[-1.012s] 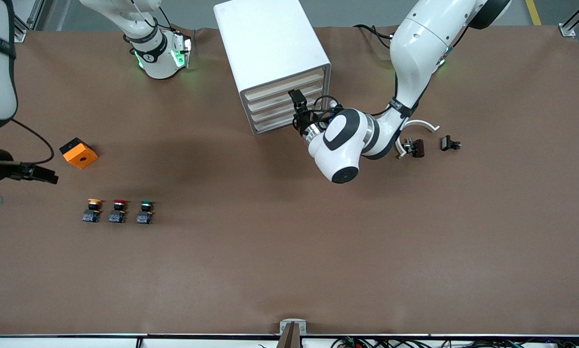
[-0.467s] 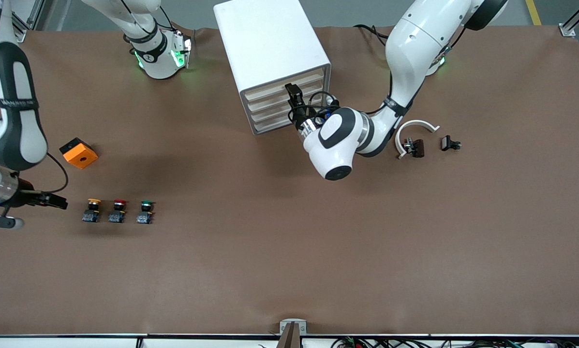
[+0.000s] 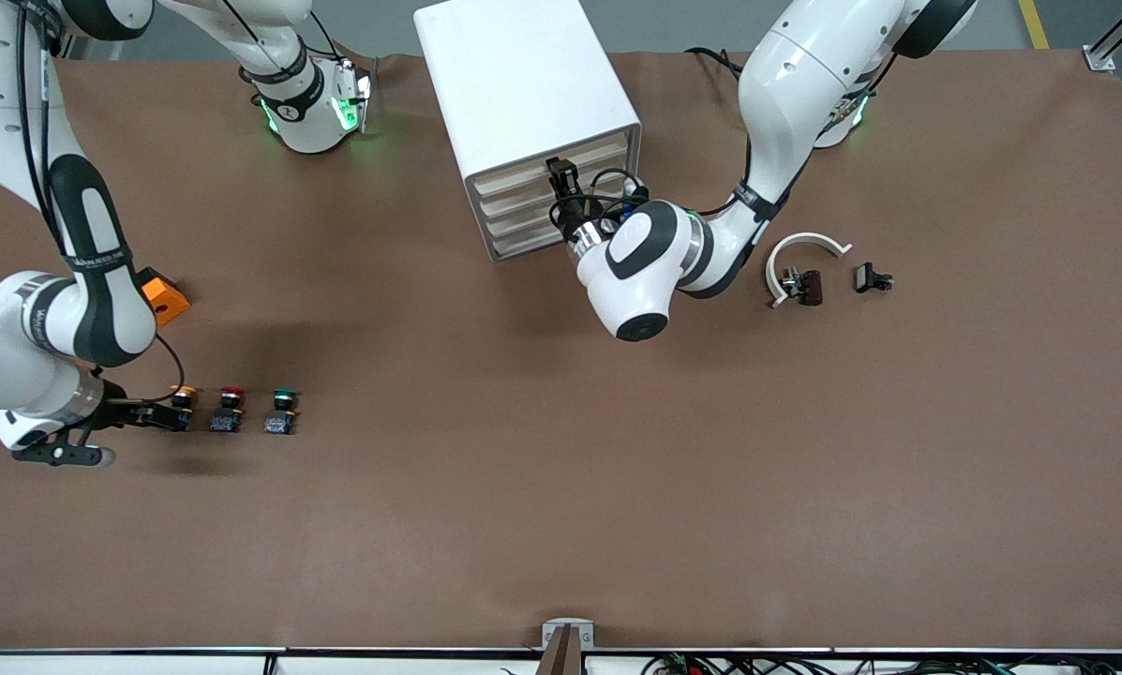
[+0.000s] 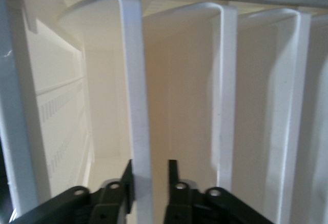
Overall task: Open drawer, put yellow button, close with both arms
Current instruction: 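Pull the drawer open with the left gripper while the right gripper grasps yellow button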
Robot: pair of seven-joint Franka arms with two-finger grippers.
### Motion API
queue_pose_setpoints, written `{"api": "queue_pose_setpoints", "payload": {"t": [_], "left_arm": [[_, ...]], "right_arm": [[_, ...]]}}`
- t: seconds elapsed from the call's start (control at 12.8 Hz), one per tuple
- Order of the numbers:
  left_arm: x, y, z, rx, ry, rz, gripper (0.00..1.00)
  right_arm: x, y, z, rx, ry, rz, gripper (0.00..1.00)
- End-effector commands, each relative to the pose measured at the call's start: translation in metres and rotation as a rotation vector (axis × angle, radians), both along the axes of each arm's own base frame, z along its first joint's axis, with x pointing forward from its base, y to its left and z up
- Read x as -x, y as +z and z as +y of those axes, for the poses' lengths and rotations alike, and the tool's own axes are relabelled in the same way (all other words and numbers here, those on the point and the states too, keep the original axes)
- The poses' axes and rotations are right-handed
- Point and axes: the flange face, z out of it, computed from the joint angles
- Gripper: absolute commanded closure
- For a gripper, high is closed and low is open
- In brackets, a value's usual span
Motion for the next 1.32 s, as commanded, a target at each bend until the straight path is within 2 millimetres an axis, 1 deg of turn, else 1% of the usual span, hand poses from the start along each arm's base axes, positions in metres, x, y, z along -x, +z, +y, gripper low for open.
{"api": "queue_pose_setpoints", "payload": {"t": [0.0, 0.23, 0.39, 0.47, 0.62, 0.7, 0.78, 0.86, 0.93, 1.01, 1.09, 1.25], "left_arm": [[-0.007, 0.000, 0.001, 0.012, 0.013, 0.008, 1.00], [-0.011, -0.001, 0.004, 0.005, 0.023, 0.011, 1.00], [-0.022, -0.004, 0.015, 0.003, 0.048, 0.011, 1.00], [-0.024, -0.006, 0.018, -0.001, 0.052, 0.012, 1.00], [-0.038, -0.005, 0.023, 0.006, 0.072, 0.000, 1.00], [-0.042, -0.003, 0.024, 0.010, 0.076, -0.007, 1.00], [-0.050, 0.001, 0.027, 0.016, 0.087, -0.016, 1.00], [-0.054, 0.000, 0.032, 0.017, 0.094, -0.019, 1.00], [-0.060, 0.001, 0.038, 0.019, 0.106, -0.021, 1.00], [-0.068, 0.000, 0.046, 0.012, 0.117, -0.029, 1.00], [-0.071, 0.001, 0.048, 0.013, 0.123, -0.032, 1.00], [-0.084, 0.006, 0.055, 0.016, 0.143, -0.053, 1.00]], "right_arm": [[-0.003, -0.005, 0.000, -0.018, 0.019, -0.004, 0.00], [-0.003, -0.017, 0.001, -0.013, 0.021, -0.015, 0.00], [-0.001, -0.025, 0.000, -0.015, 0.019, -0.006, 0.00], [0.000, -0.029, 0.003, -0.016, 0.023, 0.001, 0.00], [0.001, -0.032, 0.005, -0.018, 0.025, 0.007, 0.00], [0.002, -0.033, 0.006, -0.018, 0.029, 0.012, 0.00], [0.008, -0.040, 0.006, -0.022, 0.030, 0.028, 0.00], [0.010, -0.043, 0.007, -0.023, 0.039, 0.034, 0.00], [0.012, -0.043, 0.005, -0.025, 0.069, 0.042, 0.25], [0.014, -0.043, 0.001, -0.027, 0.078, 0.047, 0.71], [0.016, -0.044, -0.002, -0.028, 0.071, 0.048, 1.00], [0.015, -0.042, -0.002, -0.028, 0.071, 0.048, 1.00]]}}
